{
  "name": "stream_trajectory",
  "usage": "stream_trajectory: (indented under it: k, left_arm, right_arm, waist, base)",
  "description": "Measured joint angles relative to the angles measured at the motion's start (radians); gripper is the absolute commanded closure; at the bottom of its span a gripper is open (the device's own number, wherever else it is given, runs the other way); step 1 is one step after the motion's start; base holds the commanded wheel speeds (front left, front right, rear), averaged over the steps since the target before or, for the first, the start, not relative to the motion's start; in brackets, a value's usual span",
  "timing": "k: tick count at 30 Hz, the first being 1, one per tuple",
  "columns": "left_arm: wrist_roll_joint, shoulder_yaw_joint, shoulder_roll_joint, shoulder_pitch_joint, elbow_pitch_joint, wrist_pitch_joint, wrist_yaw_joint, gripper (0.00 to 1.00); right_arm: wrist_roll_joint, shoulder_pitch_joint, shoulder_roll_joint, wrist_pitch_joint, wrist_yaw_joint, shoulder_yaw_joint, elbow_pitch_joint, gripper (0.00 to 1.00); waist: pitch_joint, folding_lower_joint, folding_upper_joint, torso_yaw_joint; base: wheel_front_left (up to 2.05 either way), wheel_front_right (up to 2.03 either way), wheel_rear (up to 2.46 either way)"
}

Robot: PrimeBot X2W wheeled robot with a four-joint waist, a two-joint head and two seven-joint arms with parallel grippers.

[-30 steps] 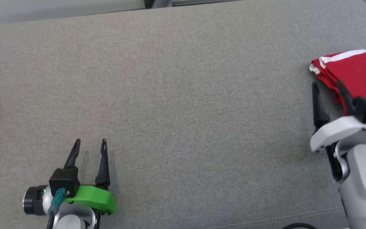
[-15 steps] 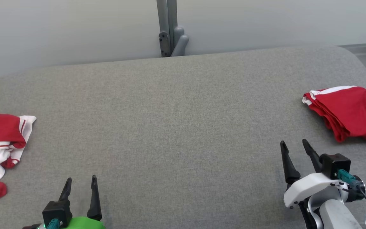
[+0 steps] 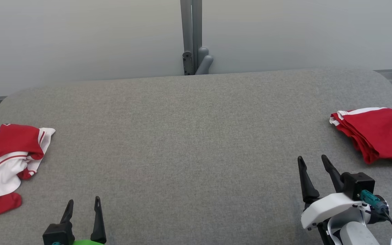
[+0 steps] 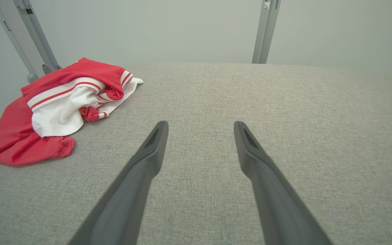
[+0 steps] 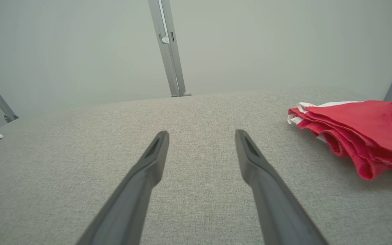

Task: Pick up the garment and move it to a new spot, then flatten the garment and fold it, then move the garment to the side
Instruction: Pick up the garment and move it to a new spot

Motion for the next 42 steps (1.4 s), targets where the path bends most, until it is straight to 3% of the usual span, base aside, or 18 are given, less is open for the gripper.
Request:
stream_trajectory:
  k: [7,13,31,34,35,37,42]
  left_arm:
    - [-0.018,-0.011,0.000,-0.004,0.002,0.000,0.007,0.00]
    - [-0.025,-0.016,-0.002,-0.015,0.014,0.000,0.023,0.00]
    - [-0.048,0.048,-0.001,-0.001,0.029,0.000,0.036,0.00]
    - [-0.074,0.047,0.000,0.000,0.029,0.000,0.022,0.00]
    - [-0.113,0.040,0.000,-0.004,0.037,0.000,-0.013,0.00]
    - [-0.127,0.043,0.000,-0.012,0.044,0.000,-0.021,0.00]
    - [-0.129,0.094,0.002,-0.151,0.067,0.000,-0.072,0.00]
  right_arm:
    - [-0.001,0.003,0.001,0.000,0.000,0.015,-0.010,0.00]
    - [0.006,0.001,0.002,0.000,0.000,0.084,-0.016,0.00]
    - [0.033,-0.031,0.003,0.000,0.000,0.219,0.005,0.00]
    - [0.033,-0.042,0.000,0.000,0.000,0.228,0.006,0.00]
    - [0.033,-0.057,-0.007,0.000,0.000,0.236,0.005,0.00]
    - [0.033,-0.063,-0.012,0.000,0.000,0.238,0.005,0.00]
    - [0.034,-0.089,-0.062,0.000,0.000,0.238,-0.009,0.00]
  waist:
    - [0.012,0.0000,0.0000,0.022]
    - [0.024,0.0000,0.0000,0.090]
    - [0.052,0.0000,0.0000,0.442]
    - [0.058,0.0000,0.0000,0.471]
    - [0.070,0.0000,0.0000,0.490]
    - [0.078,0.0000,0.0000,0.496]
    - [0.132,0.0000,0.0000,0.498]
  base:
    - [0.00,0.00,0.00]
    - [0.00,0.00,0.00]
    - [0.00,0.00,0.00]
    - [0.00,0.00,0.00]
    - [0.00,0.00,0.00]
    - [0.00,0.00,0.00]
    - [0.00,0.00,0.00]
